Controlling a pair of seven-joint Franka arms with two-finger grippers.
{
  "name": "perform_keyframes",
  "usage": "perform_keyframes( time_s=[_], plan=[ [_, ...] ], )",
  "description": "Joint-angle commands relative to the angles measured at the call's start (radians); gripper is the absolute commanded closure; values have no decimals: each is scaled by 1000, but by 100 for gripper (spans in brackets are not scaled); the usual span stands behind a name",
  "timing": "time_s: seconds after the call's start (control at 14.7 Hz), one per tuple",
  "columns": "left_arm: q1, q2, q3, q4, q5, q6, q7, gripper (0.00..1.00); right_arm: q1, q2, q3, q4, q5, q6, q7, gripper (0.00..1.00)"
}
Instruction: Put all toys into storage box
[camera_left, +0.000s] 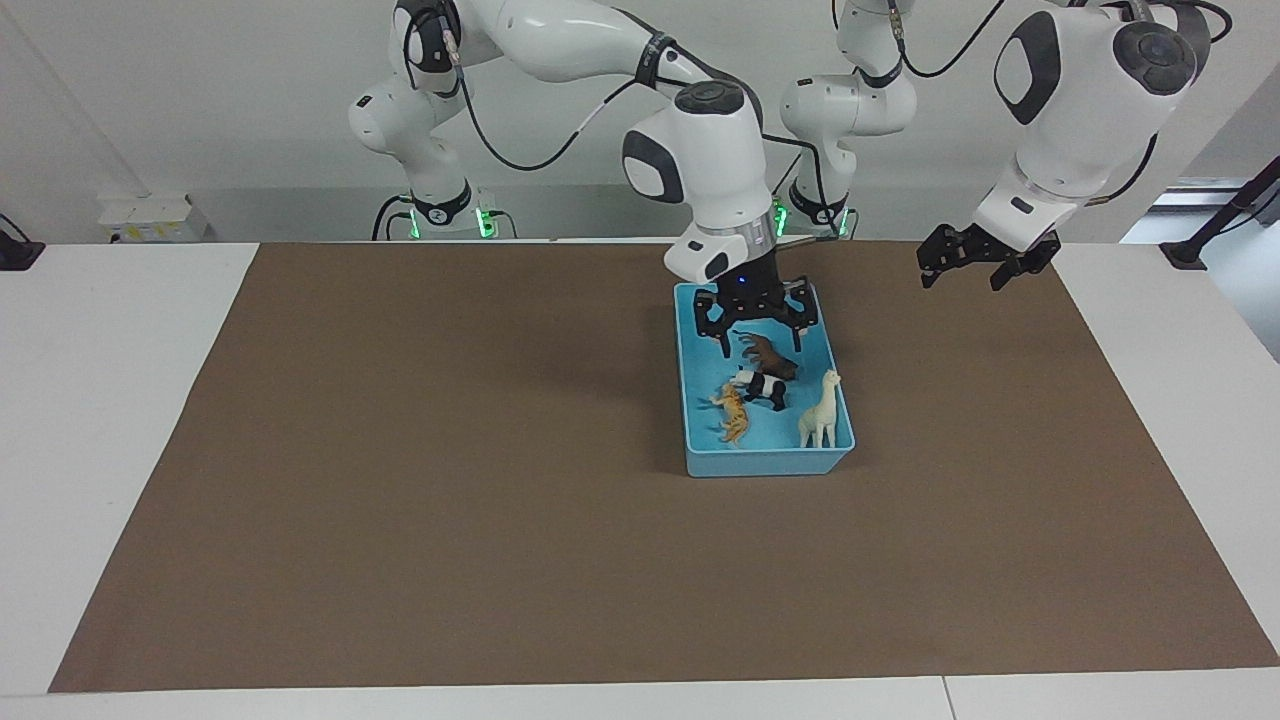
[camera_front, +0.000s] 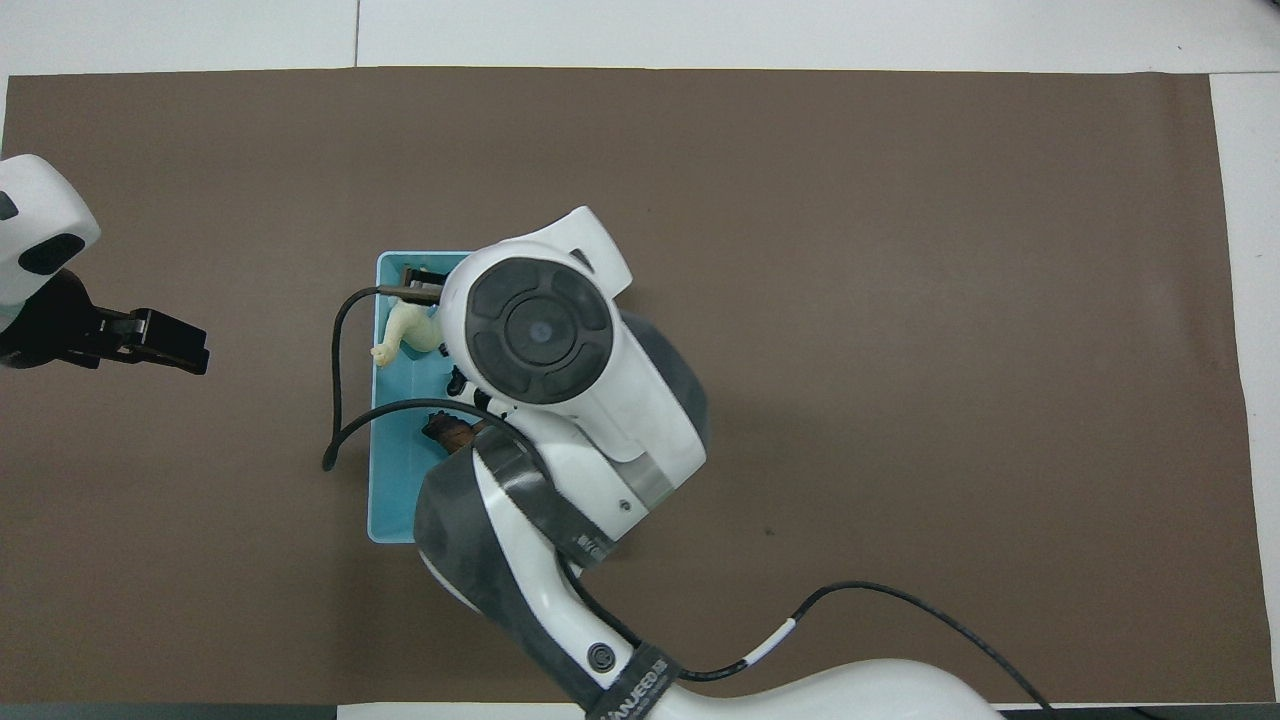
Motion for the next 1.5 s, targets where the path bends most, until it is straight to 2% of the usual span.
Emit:
perform_keyframes(
  time_s=[0.0, 0.2, 0.55, 0.82, 0.95, 1.16, 1.3, 1.43],
  plan=[
    [10, 19, -7, 37, 12, -18, 14, 0, -130, -110, 5, -78, -6, -124, -151, 0],
    [10, 17, -8, 37, 13, -21, 12, 0, -288, -184, 4, -111, -9, -245, -455, 0],
    [9, 16, -10, 31, 15, -11, -28, 0, -563, -250, 4, -109, -26, -354, -843, 0],
    [10, 13, -8, 28, 15, -7, -25, 0, -678, -337, 5, -108, -92, -477, -948, 0],
    [10, 9, -7, 25, 15, -17, -20, 0, -689, -371, 2, -108, -97, -526, -945, 0],
    [9, 8, -7, 27, 15, -20, -17, 0, -724, -422, -5, -114, -143, -664, -959, 0],
    [9, 6, -7, 25, 15, -20, -17, 0, -766, -466, -4, -147, -152, -720, -1046, 0],
    [10, 6, -7, 24, 15, -20, -17, 0, -819, -535, 10, -225, -161, -712, -1075, 0]
  ],
)
